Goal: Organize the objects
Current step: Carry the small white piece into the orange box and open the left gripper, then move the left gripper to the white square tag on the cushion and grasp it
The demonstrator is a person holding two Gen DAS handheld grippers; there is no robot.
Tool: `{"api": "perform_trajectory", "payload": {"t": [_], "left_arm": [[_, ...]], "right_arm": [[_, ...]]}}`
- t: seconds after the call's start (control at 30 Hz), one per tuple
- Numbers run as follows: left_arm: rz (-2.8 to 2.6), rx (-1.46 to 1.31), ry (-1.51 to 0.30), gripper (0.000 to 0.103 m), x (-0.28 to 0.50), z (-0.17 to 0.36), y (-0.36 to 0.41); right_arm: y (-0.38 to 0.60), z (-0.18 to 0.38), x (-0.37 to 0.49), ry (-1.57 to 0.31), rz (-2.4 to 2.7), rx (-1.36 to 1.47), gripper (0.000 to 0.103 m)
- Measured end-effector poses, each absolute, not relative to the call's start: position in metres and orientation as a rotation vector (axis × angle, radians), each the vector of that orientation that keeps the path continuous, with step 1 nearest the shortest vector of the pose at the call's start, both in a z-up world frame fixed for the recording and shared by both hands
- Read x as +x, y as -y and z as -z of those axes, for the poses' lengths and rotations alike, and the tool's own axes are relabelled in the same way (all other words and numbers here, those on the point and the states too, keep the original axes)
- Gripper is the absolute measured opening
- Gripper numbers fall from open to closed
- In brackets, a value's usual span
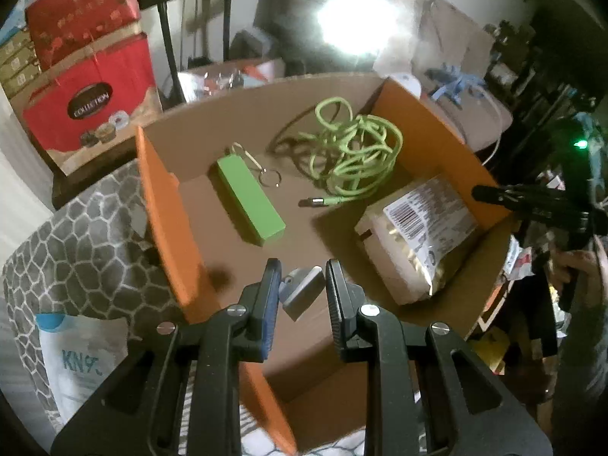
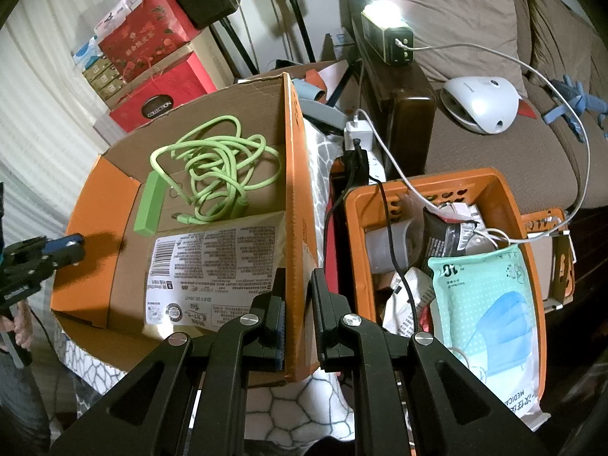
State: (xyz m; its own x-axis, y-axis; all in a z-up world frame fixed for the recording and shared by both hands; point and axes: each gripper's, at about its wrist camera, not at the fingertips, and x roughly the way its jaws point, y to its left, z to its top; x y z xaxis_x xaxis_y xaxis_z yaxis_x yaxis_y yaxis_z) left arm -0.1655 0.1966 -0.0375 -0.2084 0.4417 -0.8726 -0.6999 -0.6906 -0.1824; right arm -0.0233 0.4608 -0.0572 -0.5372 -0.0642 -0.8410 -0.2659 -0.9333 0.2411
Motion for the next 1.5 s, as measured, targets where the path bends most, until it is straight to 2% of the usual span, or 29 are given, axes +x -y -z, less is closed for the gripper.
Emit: {"api": "perform_trajectory", "payload": {"t": [0.5,0.57,0.63,0.7,0.8,0.97,1.1,1.47,1.5], "left_arm": [[-1.995,-1.319,-0.44,0.024,-0.163,0.057,-0.228],[-1.998,-1.319,-0.435,0.027,-0.164,0.056,-0.227],[-2.003,-1.314,-0.422,0.035,-0.165,0.053,-0.224],[-2.016,-1.3,-0.415,0.04,-0.166,0.05,-0.221],[-2.021,-1.296,-0.386,0.041,-0.167,0.043,-0.215],[-2.044,-1.27,-0.335,0.048,-0.169,0.028,-0.203],[-2.081,-1.237,-0.305,0.062,-0.173,0.016,-0.19],[-2.187,-1.272,-0.205,0.064,-0.203,0.006,-0.137],[-2.197,-1.282,-0.194,0.067,-0.207,0.007,-0.132]], "right_arm": [[-0.461,0.057,-0.023,-0.526,-2.604,-1.448,0.011],[-0.461,0.057,-0.023,-0.527,-2.604,-1.448,0.011],[-0.461,0.057,-0.024,-0.526,-2.603,-1.448,0.011],[-0.461,0.057,-0.024,-0.526,-2.602,-1.448,0.011],[-0.461,0.057,-0.024,-0.527,-2.602,-1.448,0.011],[-0.461,0.057,-0.024,-0.526,-2.602,-1.449,0.011],[-0.461,0.057,-0.024,-0.527,-2.602,-1.449,0.011],[-0.461,0.057,-0.024,-0.527,-2.601,-1.449,0.011],[-0.461,0.057,-0.024,-0.527,-2.601,-1.45,0.011]]}}
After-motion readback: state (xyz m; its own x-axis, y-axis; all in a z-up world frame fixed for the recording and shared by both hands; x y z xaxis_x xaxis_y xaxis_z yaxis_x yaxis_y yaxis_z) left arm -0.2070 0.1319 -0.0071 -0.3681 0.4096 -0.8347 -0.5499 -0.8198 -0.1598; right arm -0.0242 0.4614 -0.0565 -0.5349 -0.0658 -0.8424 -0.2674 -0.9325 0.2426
